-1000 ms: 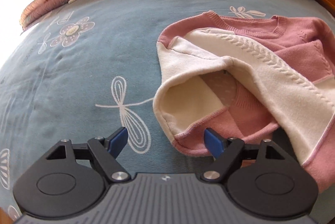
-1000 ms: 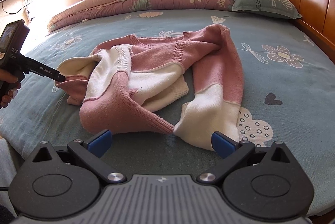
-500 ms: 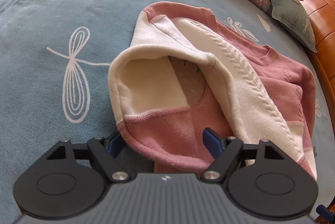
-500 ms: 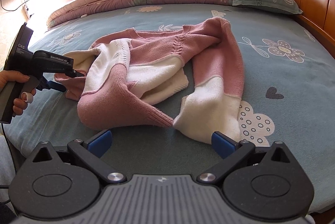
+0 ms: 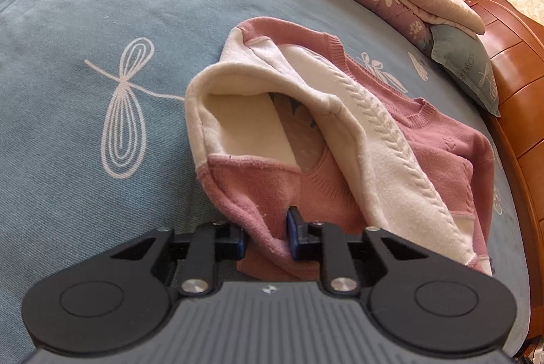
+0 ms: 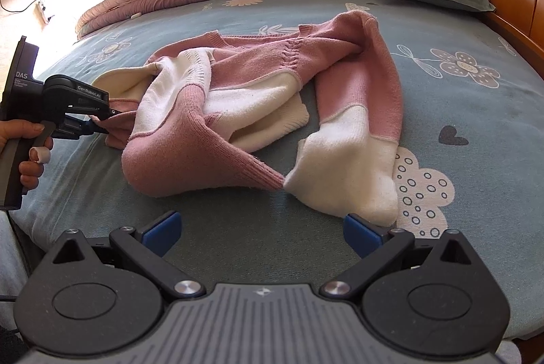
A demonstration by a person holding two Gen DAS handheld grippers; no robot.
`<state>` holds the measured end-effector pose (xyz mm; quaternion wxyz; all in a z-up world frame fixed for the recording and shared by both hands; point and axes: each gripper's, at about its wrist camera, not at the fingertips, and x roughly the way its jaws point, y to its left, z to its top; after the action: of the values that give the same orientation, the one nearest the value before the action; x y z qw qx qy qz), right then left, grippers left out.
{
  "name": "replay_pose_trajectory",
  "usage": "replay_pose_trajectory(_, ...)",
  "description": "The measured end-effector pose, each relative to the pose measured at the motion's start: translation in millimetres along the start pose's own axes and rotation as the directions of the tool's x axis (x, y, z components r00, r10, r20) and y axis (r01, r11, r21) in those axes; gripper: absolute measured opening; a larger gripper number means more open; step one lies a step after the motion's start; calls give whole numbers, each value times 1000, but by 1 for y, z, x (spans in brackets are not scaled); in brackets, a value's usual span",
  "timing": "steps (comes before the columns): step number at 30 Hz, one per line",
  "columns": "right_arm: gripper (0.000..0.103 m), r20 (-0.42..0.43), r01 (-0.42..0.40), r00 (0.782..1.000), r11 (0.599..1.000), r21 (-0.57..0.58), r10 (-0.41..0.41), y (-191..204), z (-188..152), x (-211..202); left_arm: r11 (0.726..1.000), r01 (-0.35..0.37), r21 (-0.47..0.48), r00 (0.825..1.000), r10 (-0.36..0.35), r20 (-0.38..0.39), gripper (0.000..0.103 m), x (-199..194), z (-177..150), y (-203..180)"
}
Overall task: Fold clothes
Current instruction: 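Grasp the pink sleeve cuff with the left gripper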
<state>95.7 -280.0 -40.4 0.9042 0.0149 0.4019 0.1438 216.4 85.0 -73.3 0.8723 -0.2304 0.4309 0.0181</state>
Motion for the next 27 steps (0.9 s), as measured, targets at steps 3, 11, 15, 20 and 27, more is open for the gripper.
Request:
replay_pose_trajectory(3,103,-3,3,1000,1000,-2,-3,0,-1,0,994,-51,100,999,49,22,14,-6,6,-8)
replay_pose_trajectory(11,103,7,13,1000,1000,21,-13,-7,-1,-3,929,-275,247,959,246,141,10,-36,44,6)
replay_pose_trajectory(15,103,3,15,1000,1000,25,-15,-7,-1,-1,851,-430,301,900,380,211,10,-48,72,25)
replay_pose_trajectory(20,103,-5,15,1000,1000,17,-15,-4,-1,1,752,-541,376,839,457,295,10,-56,94,25)
replay_pose_trajectory(27,103,-12,12,1000,1000,-3,-12,6,0,2,644,-466,607,884,325,335,11,-35,64,-37)
